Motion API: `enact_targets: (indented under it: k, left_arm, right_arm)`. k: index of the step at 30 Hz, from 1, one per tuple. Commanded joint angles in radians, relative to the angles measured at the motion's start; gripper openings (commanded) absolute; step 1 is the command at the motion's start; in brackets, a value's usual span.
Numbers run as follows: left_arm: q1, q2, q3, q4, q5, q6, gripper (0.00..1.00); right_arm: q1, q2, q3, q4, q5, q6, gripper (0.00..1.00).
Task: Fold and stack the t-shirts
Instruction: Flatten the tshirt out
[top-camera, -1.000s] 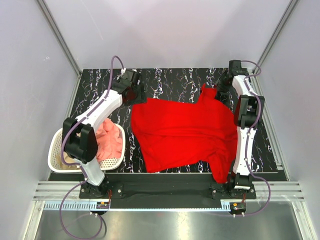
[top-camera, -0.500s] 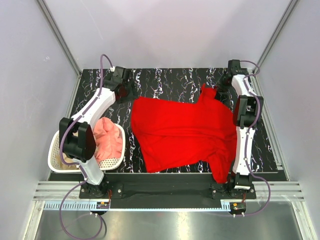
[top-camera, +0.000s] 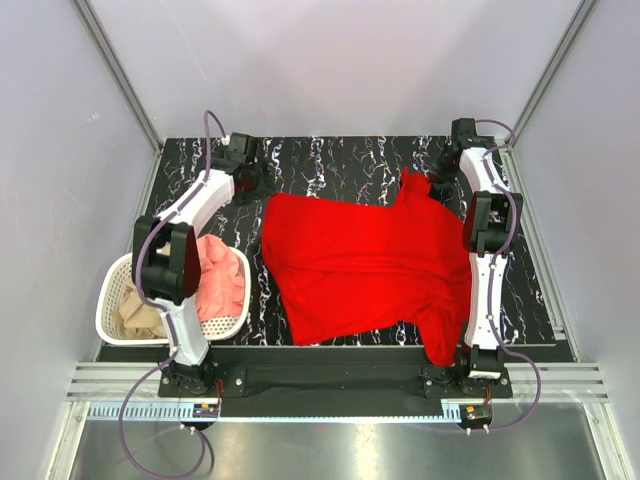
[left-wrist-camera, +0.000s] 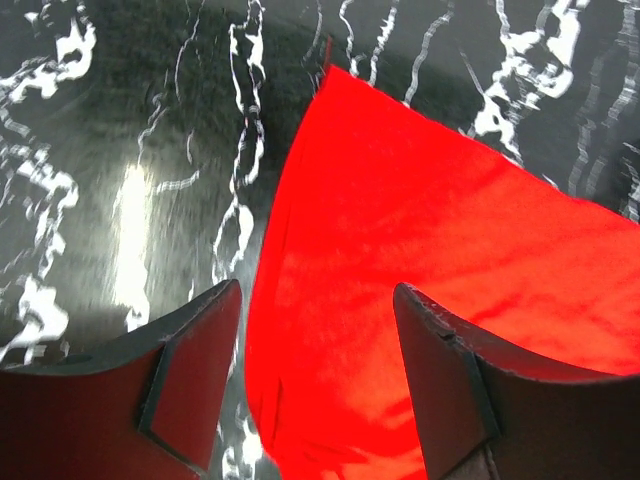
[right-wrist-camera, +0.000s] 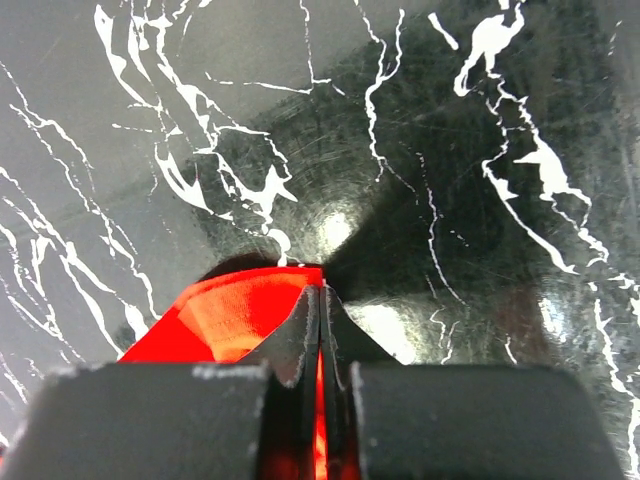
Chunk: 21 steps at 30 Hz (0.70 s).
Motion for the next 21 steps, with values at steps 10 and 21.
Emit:
enact_targets:
  k: [10, 21]
  left_arm:
    - [0.055, 0.249, 0.206, 0.171, 0.006, 0.098, 0.65]
    - [0.054, 0.392, 0.29, 0.268, 0.062, 0.101, 0.57]
  right_arm:
    - [0.008, -0.253, -0.078, 0.16, -0.035, -0.039, 0.0]
    - [0.003, -0.366, -0.132, 0.237, -0.099, -0.007, 0.0]
